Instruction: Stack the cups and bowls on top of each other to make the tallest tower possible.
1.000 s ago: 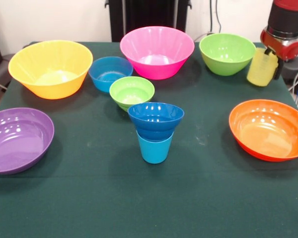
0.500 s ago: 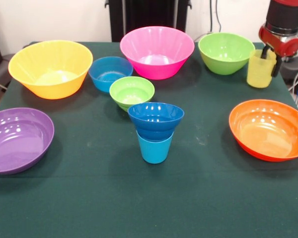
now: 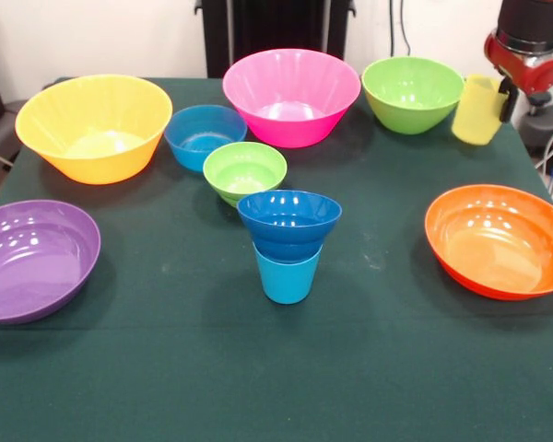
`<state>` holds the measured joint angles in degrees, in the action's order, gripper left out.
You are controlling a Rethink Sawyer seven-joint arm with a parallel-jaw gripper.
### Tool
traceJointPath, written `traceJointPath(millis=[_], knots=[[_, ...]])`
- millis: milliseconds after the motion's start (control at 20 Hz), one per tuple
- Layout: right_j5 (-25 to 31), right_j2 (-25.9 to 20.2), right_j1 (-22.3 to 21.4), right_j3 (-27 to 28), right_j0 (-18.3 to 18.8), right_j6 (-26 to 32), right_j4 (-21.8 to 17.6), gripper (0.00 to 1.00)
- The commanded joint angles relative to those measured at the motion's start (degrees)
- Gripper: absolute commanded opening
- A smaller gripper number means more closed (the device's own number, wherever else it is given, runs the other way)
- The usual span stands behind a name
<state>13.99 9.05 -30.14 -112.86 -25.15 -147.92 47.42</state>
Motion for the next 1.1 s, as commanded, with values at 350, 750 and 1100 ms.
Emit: traceJointPath(millis=[350, 750, 1100], knots=[[0.6, -5.8, -0.6, -0.5, 9.4, -1.4, -5.2, 0.0], [9.7, -1.8, -7.7, 2.3, 12.6, -1.1, -9.8, 0.0], [25.3, 0.6, -15.8, 9.9, 14.9, -3.4, -15.4, 0.0]])
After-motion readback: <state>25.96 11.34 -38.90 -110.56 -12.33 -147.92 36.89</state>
